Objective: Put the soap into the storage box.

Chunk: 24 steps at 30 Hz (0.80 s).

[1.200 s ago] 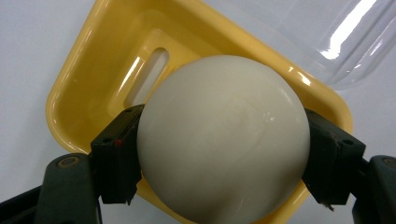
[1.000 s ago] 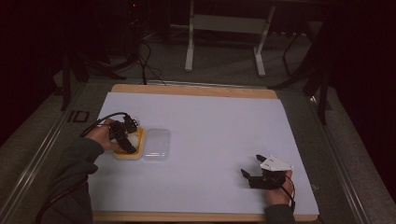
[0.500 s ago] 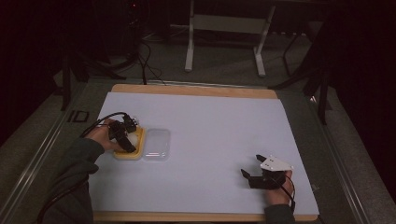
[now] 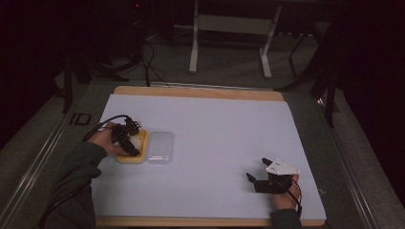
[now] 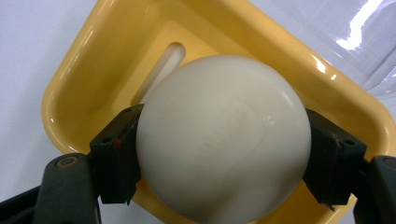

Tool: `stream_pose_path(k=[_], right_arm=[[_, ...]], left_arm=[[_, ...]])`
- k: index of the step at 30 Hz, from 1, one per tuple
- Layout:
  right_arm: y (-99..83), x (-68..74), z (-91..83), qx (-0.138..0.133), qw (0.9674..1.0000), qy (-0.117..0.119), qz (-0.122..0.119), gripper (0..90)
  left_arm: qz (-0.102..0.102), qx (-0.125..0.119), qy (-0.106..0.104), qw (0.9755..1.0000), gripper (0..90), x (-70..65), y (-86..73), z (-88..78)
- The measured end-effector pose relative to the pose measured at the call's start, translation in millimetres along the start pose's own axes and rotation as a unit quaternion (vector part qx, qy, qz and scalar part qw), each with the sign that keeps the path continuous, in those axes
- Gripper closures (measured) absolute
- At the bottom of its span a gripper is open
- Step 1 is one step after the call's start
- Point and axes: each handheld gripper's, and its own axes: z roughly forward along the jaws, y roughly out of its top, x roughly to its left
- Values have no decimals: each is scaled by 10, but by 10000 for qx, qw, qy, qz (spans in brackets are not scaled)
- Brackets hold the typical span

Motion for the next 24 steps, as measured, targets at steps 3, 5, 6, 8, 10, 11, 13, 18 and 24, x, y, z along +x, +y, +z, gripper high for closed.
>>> stream_pose_path(k=[3,5,6,8,10,11,13,18,24], right_arm=[[0,-1,0,-1,10000,3,1,155],[0,0,0,-3,10000,0,0,155],[0,0,0,0,10000,0,0,155],[0,1,1,3,10000,-2,1,155],[0,2,1,3,10000,-3,1,155],[0,2,1,4,10000,-5,-2,155],[0,3,2,8,10000,-5,-4,155],[1,2,2,12,10000,-5,-6,155],[0,2,1,3,10000,-6,0,155]], left_arm=[[-61,-66,-39,10000,241,7,-23,26],[-79,-105,-41,9999,237,1,-31,29],[-79,-105,-41,9999,233,1,-31,29],[-100,-130,-65,9998,225,4,-39,28],[-133,-171,-116,9997,210,6,-48,29],[-125,-176,-120,9997,204,6,-49,29],[-125,-183,-138,9997,193,2,-54,28],[-133,-205,-168,9996,164,0,-55,19],[-189,-398,-5,9990,140,2,-72,-67]])
